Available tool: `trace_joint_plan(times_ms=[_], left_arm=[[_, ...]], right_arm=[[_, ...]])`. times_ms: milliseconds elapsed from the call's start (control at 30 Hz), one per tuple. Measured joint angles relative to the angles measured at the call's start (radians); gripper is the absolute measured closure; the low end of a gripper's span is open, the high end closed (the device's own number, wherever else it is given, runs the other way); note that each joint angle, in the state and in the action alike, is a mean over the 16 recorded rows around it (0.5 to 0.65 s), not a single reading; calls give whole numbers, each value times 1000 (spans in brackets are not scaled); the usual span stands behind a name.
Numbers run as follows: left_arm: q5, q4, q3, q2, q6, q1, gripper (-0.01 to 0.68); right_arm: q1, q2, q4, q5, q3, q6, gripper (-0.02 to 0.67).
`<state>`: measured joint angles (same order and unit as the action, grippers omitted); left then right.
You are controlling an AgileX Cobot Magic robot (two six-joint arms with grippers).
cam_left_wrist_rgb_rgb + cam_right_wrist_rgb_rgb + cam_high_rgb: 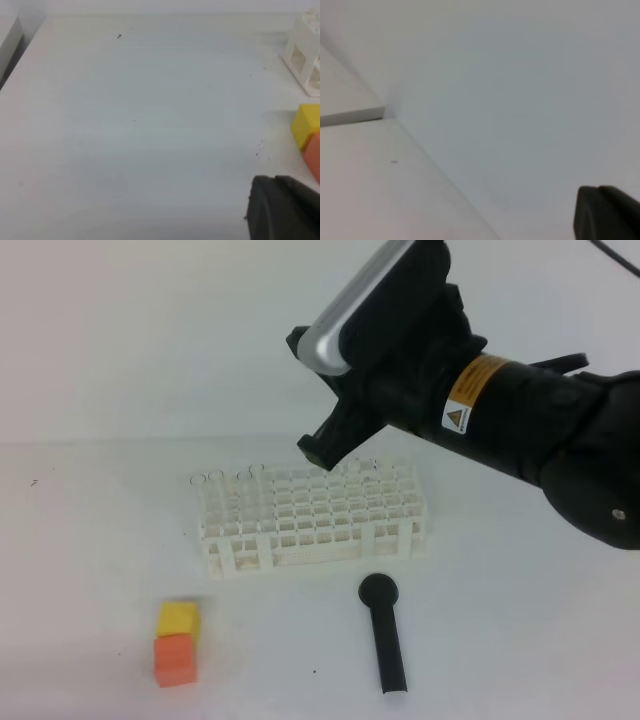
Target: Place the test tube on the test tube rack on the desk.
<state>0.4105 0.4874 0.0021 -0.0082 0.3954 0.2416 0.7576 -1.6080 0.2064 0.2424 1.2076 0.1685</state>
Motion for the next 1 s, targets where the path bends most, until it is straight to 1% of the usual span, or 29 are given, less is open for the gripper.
trace_joint_plan(times_ms=[333,600,833,1000], left_arm=[[0,0,0,0,0,0,674],[1,0,-2,1,0,0,674],[0,1,-2,1,0,-6,674],[-1,2,-2,2,0,-31,674]], right_arm=[[0,39,-13,91,-1,17,650],[0,37,-66,137,-1,51,650],[-3,66,-163,97,-13,125,650],[-26,166,-243,44,-62,207,650]])
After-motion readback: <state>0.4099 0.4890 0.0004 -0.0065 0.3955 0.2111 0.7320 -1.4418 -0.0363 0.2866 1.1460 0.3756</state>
